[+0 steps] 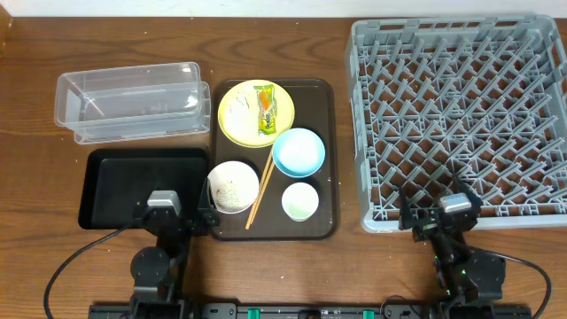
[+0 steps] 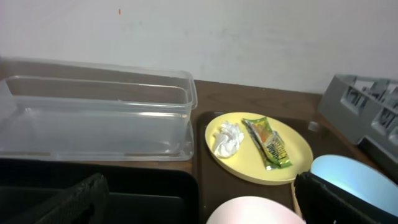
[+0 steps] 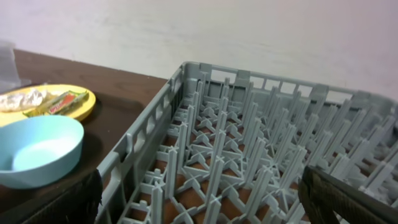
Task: Sort waste into correct bins and load items into the dishwasher rack
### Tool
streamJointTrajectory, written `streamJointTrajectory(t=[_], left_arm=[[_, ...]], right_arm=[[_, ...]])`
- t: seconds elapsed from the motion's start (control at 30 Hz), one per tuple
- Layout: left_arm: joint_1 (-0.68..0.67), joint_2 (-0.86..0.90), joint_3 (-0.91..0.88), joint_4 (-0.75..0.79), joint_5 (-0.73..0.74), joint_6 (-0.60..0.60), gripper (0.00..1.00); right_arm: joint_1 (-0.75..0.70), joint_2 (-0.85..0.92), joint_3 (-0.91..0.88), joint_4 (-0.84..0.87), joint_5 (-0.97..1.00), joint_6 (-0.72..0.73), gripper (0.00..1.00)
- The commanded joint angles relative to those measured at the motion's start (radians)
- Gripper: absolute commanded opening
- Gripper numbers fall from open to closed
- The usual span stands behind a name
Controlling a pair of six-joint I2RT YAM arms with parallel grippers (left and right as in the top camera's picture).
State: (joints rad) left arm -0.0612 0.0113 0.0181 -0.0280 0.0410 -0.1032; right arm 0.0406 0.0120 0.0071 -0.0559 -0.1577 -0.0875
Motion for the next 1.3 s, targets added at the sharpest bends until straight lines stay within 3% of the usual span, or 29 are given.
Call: streamJointTrajectory(t=[0.0, 0.3, 0.57, 0.7, 0.8, 0.93, 1.0, 1.13, 1.27], left_arm=[[-0.001, 0.012, 0.008, -0.043, -0.027, -0.079, 0.98], [-0.001, 0.190, 0.187, -0.142, -0.013, -0.079, 0.98], [-0.001, 0.578, 0.492, -0.320, 0.082, -0.078, 0.98], [-0.001, 0.804, 0.699, -0.483, 0.136, -0.074, 0.98], [-0.001, 0.975, 0.877, -0.687, 0.143, -0.074, 0.98], [-0.001, 1.152, 1.085, -0.951, 0.141, -0.074, 0.98], [-0.001, 1.207, 1.139, -1.009, 0.143, -0.075, 0.98], [-0.001, 1.239, 1.147, -1.001, 0.144, -0.075, 0.98], [-0.002, 1.243, 1.147, -0.891, 0.168, -0.074, 0.97]], right_arm=[[0.006, -0.005, 0.010, -0.008, 0.070, 0.121, 0.99], [0.005, 0.092, 0.159, -0.120, 0.132, 0.140, 0.99], [0.006, 0.435, 0.420, -0.268, 0.130, 0.168, 0.99], [0.006, 0.637, 0.586, -0.396, 0.107, 0.172, 0.99], [0.005, 0.787, 0.727, -0.532, 0.104, 0.168, 0.99], [0.006, 0.954, 0.896, -0.696, 0.101, 0.168, 0.99], [0.005, 1.011, 0.953, -0.747, 0.101, 0.168, 0.99], [0.006, 1.068, 0.986, -0.760, 0.082, 0.170, 0.99], [0.006, 1.066, 0.986, -0.760, 0.057, 0.169, 0.99]])
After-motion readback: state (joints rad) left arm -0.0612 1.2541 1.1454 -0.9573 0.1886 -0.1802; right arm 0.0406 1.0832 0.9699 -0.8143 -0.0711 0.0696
